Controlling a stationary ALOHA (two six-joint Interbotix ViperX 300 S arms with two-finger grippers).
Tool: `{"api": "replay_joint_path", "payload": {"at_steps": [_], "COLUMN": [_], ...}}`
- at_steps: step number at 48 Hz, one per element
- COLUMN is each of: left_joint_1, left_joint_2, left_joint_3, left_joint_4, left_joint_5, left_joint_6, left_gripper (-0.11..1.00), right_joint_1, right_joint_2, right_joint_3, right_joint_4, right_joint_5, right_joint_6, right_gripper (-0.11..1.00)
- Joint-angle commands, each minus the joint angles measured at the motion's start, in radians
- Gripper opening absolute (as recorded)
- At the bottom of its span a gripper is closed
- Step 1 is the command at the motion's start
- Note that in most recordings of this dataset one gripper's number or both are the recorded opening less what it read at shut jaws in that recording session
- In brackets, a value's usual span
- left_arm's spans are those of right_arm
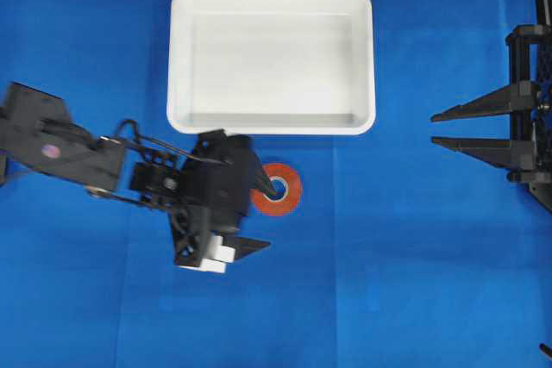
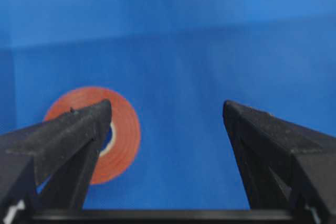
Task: Place one roll of tape in the white case with the left arm.
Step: 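Lower the left gripper and close it on the red tape roll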
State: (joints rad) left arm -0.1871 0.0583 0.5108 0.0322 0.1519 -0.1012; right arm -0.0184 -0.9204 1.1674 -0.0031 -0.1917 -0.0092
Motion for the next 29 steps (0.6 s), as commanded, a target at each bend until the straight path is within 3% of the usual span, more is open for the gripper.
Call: {"api": "replay_joint_path", "payload": {"at_steps": [1,29], "left_joint_1": [0.017,0.043], "left_joint_2": [0.034,0.235], "left_joint_3": [-0.057,-0.141], "left_joint_4": [0.0,0.003], "left_joint_5": [0.04,0.117], "left_joint_6": [-0.002,-0.011], "left_gripper": [0.83,0.83], "right_joint_1": [-0.002,-0.002], "right_joint_2": [0.009,0.018], "right_joint_3": [-0.015,-0.014], "right_joint_4": [0.0,-0.002], "right_joint_5": [-0.002,0.031], "right_joint_6": [0.003,0.003], "right_gripper": [-0.11,-0.11]}}
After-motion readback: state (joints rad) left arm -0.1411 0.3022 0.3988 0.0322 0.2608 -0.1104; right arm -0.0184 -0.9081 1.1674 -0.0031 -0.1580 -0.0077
